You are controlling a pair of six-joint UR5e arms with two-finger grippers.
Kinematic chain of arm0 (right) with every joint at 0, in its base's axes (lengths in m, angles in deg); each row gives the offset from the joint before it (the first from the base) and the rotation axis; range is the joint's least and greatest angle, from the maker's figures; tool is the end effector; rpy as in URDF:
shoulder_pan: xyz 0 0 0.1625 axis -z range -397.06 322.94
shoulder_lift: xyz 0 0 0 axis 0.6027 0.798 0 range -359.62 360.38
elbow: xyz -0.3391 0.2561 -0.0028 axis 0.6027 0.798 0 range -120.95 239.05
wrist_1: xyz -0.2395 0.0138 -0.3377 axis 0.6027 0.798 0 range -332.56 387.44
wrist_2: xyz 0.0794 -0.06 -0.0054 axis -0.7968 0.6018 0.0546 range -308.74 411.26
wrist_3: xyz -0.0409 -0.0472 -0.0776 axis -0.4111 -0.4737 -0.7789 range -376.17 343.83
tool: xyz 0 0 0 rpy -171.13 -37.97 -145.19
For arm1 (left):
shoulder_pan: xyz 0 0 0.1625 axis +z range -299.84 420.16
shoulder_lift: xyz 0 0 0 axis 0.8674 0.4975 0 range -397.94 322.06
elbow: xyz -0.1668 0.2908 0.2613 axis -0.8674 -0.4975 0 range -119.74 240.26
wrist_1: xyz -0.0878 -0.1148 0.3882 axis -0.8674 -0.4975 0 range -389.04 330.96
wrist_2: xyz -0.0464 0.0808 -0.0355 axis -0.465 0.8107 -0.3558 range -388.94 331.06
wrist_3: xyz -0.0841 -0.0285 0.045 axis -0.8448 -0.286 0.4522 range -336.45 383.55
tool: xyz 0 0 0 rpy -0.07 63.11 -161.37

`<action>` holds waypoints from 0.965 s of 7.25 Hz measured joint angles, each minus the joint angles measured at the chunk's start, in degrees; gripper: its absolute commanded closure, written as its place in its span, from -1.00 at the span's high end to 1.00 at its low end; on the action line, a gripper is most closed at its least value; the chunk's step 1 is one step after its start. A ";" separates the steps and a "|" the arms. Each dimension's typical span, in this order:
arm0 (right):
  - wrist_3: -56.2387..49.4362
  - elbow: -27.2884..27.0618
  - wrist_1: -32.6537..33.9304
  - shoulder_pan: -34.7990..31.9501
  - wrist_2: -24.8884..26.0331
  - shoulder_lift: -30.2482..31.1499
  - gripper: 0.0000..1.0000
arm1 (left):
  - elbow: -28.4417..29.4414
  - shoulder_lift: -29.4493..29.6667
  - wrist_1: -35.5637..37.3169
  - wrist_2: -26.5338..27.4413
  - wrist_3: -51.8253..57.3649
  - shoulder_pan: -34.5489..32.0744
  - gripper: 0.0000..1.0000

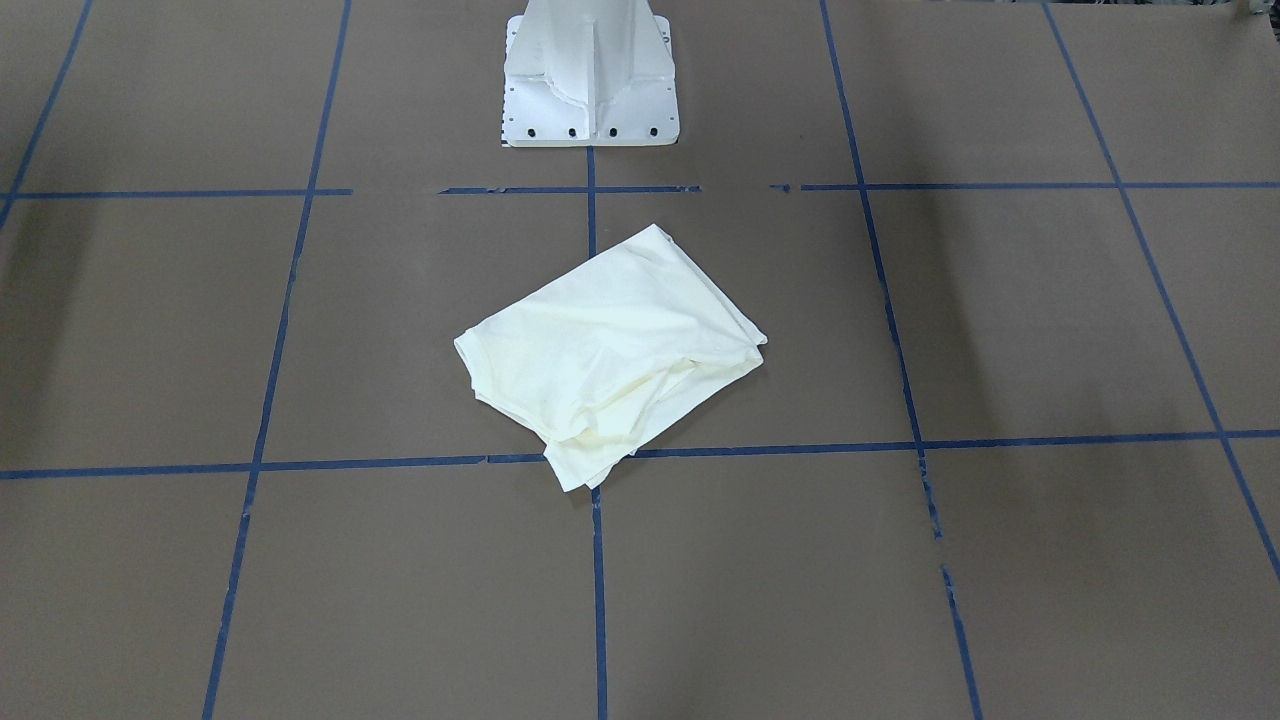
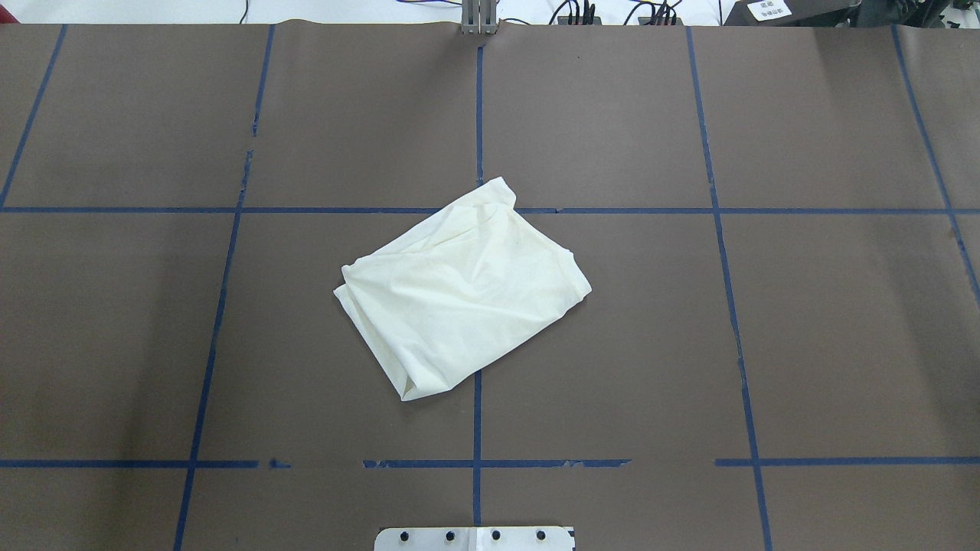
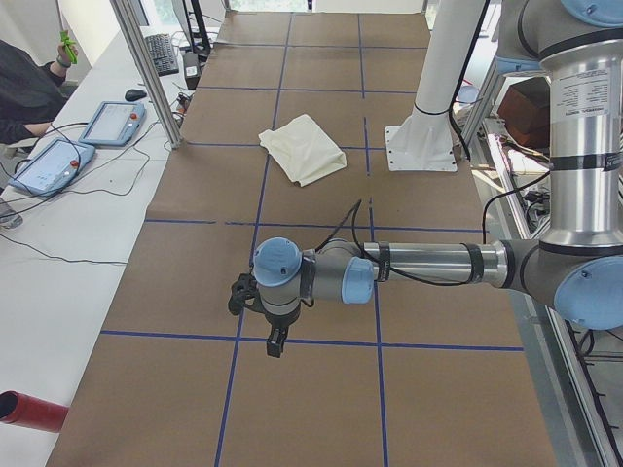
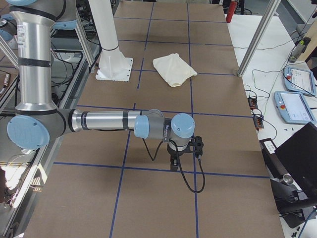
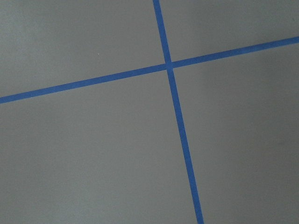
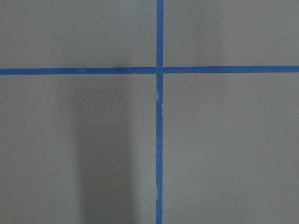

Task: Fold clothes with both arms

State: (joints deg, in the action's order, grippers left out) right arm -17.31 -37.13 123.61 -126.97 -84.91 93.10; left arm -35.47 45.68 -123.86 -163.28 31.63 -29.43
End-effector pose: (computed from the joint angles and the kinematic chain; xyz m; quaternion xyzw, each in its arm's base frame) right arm 0.0607 -0.4677 0.6368 -0.0182 -0.3922 -0.0006 0.9197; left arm -0.0605 -0.4500 0.6532 0.0589 0.3740 0.0822 0.9219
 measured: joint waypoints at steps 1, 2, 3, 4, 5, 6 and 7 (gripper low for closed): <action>0.00 -0.11 -0.01 0.00 0.02 -0.04 1.00 | -0.20 0.00 0.02 0.00 -0.13 -0.02 1.00; 0.01 -0.16 -0.01 0.00 0.03 -0.10 1.00 | -0.29 0.08 0.02 -0.05 -0.36 -0.05 1.00; 0.05 -0.21 -0.01 0.00 0.03 -0.17 1.00 | -0.42 0.26 0.03 -0.09 -2.35 -0.05 1.00; 0.07 -0.19 -0.01 0.00 0.03 -0.26 1.00 | -0.88 0.44 -0.01 -0.14 -7.13 -0.05 1.00; 0.08 -0.13 -0.01 0.00 0.03 -0.36 1.00 | -1.53 0.43 -0.06 -0.16 -11.52 -0.05 1.00; 0.08 -0.05 -0.01 0.00 0.03 -0.44 1.00 | -1.91 0.33 -0.09 -0.16 -13.69 -0.05 1.00; 0.08 0.04 -0.01 0.00 0.03 -0.53 1.00 | -2.04 0.27 -0.10 -0.14 -14.56 -0.05 1.00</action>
State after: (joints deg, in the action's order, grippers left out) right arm -17.22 -37.09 123.59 -126.97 -84.88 92.57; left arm -37.51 45.96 -123.96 -163.42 17.07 -29.49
